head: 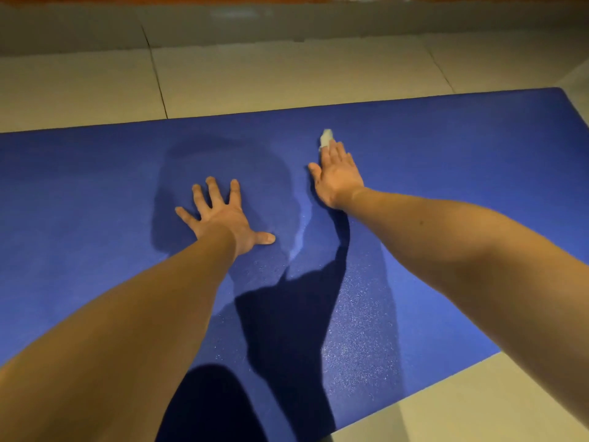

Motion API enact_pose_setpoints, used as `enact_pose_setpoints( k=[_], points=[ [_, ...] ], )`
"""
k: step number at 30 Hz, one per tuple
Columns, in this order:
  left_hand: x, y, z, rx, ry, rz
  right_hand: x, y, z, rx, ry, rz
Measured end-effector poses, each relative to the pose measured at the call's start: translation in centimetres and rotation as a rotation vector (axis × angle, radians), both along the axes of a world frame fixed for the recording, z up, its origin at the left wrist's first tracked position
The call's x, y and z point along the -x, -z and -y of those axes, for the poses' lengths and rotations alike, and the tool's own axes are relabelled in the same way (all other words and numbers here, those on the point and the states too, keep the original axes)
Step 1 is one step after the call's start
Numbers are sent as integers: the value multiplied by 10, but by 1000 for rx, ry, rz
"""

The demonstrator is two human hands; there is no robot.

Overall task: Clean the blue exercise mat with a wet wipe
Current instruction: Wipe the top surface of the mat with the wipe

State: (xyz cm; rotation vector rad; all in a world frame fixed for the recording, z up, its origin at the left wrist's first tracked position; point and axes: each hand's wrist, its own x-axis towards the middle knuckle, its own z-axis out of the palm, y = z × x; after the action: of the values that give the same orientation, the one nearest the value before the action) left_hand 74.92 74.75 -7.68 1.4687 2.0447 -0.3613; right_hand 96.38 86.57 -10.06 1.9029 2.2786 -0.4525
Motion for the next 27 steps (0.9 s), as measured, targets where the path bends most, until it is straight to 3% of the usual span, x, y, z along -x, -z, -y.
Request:
enact_pose_setpoints(
  k=[4, 7, 12, 17, 20, 23, 27],
  points=[
    [-2, 0, -3, 11, -11, -2, 37, 3, 13, 13, 108, -42],
    [-3, -1, -5, 10, -15, -11, 64, 11, 42, -67, -76, -214],
    [-2, -1, -4, 22, -10, -24, 36, 8, 22, -48, -408, -154],
    [-1, 0, -3, 15, 2, -12, 4, 3, -38, -12, 2, 22],
    [-2, 0, -2, 12, -1, -5, 34, 4, -32, -1, 104, -31],
    [-2, 3, -2, -8, -3, -8, 65, 10, -12, -72, -24, -191],
    [-1, 6, -2, -16, -5, -6, 73, 7, -7, -47, -380, -160]
  ],
)
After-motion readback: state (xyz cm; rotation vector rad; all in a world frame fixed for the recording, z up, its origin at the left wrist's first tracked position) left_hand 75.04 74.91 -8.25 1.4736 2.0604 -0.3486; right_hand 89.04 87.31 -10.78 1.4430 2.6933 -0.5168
